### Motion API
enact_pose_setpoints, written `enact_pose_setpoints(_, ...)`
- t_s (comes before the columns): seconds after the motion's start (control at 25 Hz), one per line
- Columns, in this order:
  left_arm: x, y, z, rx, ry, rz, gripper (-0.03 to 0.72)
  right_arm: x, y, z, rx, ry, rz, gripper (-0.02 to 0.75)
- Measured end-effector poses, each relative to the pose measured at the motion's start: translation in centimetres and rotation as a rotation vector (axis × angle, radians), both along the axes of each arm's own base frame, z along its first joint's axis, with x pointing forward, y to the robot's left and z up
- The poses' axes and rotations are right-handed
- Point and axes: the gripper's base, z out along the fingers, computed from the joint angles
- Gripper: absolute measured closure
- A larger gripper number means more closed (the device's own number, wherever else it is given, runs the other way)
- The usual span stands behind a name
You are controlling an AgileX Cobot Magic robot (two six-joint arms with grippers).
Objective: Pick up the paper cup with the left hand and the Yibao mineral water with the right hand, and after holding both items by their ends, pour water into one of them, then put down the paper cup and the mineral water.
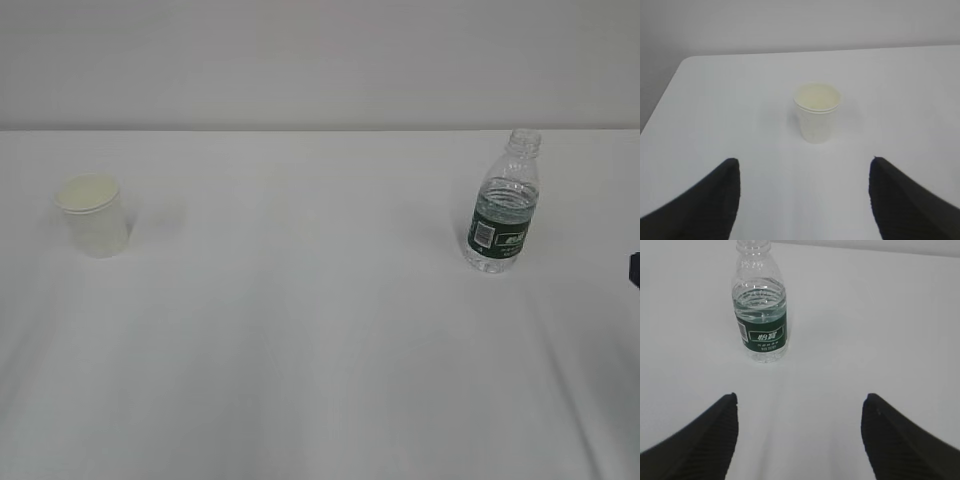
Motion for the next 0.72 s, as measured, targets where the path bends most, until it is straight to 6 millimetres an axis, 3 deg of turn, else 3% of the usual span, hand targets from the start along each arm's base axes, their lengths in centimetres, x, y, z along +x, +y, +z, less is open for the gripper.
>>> enact_pose_setpoints(0.36,1.6,0.1,-0.7,0.009,0.021,0.008,0.116,2.1,1.7,-1.9,-0.046,-0.003,0.118,0.154)
enact_pose_setpoints(0.72,4.1,0.2,-2.7,0.015,0.092,0.021,0.116,0.7,1.8,-4.7,0.032,-0.134,0.110,0.154)
